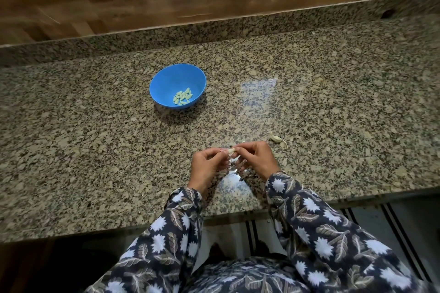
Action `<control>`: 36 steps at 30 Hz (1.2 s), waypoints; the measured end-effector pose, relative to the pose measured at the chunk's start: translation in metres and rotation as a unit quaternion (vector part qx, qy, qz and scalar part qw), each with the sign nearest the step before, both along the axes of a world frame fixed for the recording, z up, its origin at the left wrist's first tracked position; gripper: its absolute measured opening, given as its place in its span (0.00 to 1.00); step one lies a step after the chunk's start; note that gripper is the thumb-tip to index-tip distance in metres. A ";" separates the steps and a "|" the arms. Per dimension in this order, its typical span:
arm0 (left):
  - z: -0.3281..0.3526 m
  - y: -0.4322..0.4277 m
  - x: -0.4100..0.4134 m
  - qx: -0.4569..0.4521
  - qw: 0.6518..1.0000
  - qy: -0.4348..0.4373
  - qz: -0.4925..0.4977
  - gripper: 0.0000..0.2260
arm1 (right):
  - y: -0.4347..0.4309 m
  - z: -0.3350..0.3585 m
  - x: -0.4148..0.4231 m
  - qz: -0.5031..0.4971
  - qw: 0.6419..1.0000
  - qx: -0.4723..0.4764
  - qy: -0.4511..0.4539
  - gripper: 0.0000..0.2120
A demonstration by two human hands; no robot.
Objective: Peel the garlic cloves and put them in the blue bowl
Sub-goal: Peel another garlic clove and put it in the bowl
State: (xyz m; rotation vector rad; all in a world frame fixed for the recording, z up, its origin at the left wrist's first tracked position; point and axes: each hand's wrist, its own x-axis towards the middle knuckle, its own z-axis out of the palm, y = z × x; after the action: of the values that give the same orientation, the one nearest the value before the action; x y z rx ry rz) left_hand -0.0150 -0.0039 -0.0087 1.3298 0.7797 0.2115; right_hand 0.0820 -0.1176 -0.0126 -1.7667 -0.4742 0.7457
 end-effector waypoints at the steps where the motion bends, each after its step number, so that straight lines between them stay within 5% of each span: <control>1: 0.000 0.000 0.000 -0.006 1.000 -0.002 -0.003 0.04 | 0.000 0.000 0.001 0.012 1.000 -0.005 -0.012 0.09; 8: 0.004 0.002 -0.003 -0.038 0.999 -0.019 -0.011 0.03 | -0.001 0.006 0.002 0.052 0.996 -0.040 -0.052 0.08; 15: 0.002 0.007 -0.003 0.015 0.999 -0.029 0.001 0.03 | -0.001 0.008 -0.004 -0.036 0.982 0.048 0.181 0.07; 23: -0.003 0.006 -0.004 0.033 0.999 -0.013 0.023 0.04 | -0.001 0.007 -0.009 -0.121 0.976 0.034 0.178 0.09; 31: -0.019 0.067 -0.035 0.218 0.946 0.143 0.192 0.08 | -0.004 0.008 -0.013 -0.172 0.955 0.057 0.236 0.03; 36: -0.026 0.082 -0.051 0.277 0.925 0.177 0.189 0.10 | 0.000 0.008 -0.015 -0.182 0.947 0.071 0.256 0.03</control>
State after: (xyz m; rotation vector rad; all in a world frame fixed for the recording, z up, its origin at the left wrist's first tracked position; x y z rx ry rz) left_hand -0.0657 0.0780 -0.0349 1.7682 1.3543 0.5392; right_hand 0.0672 -0.1174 -0.0050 -1.3972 0.1461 0.8409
